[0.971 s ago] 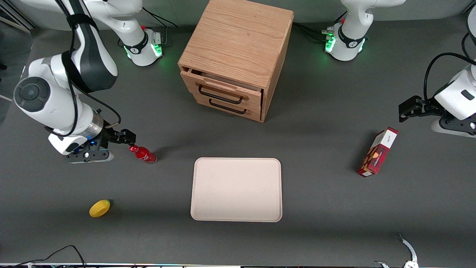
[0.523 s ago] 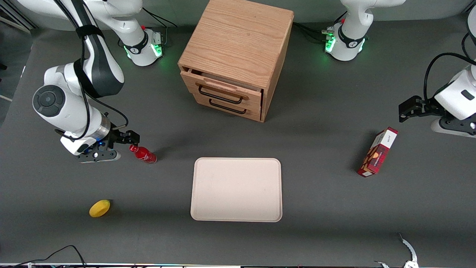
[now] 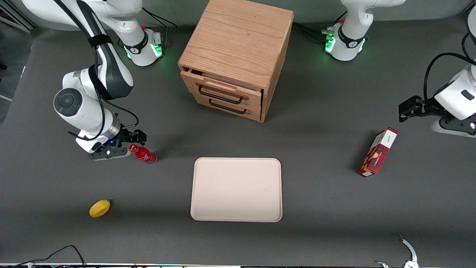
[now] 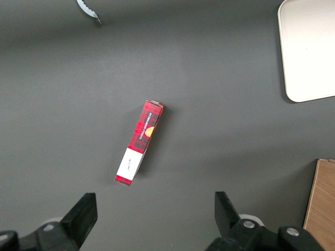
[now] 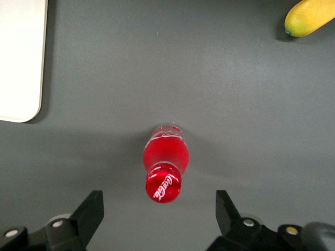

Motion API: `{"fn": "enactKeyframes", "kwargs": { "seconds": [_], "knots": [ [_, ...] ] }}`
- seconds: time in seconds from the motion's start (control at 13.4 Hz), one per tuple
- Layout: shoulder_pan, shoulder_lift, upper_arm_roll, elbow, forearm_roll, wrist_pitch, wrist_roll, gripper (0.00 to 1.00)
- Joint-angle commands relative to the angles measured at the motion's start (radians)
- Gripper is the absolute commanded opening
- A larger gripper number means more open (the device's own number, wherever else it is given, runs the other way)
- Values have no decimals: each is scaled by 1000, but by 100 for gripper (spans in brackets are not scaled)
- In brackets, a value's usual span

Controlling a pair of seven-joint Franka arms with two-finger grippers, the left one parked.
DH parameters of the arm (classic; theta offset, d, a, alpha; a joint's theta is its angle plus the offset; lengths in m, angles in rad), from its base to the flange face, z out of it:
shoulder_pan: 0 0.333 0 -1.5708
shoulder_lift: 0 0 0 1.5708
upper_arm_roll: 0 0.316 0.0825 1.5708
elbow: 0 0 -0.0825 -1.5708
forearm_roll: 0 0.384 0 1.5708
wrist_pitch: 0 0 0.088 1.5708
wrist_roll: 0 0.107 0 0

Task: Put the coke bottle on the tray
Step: 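Close the right gripper around the bottle's neck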

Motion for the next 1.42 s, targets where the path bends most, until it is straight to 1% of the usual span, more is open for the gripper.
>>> {"fn": "enactKeyframes", "kwargs": {
  "seconds": [0.0,0.15,0.67,1.34],
  "knots": [
    [-21,-41,4,-63,-9,55,-47,95],
    [-23,-41,4,-89,-9,91,-61,95],
    [-21,-36,4,-91,-9,100,-59,91],
    [-13,10,4,-26,-9,100,-48,89]
  ]
}}
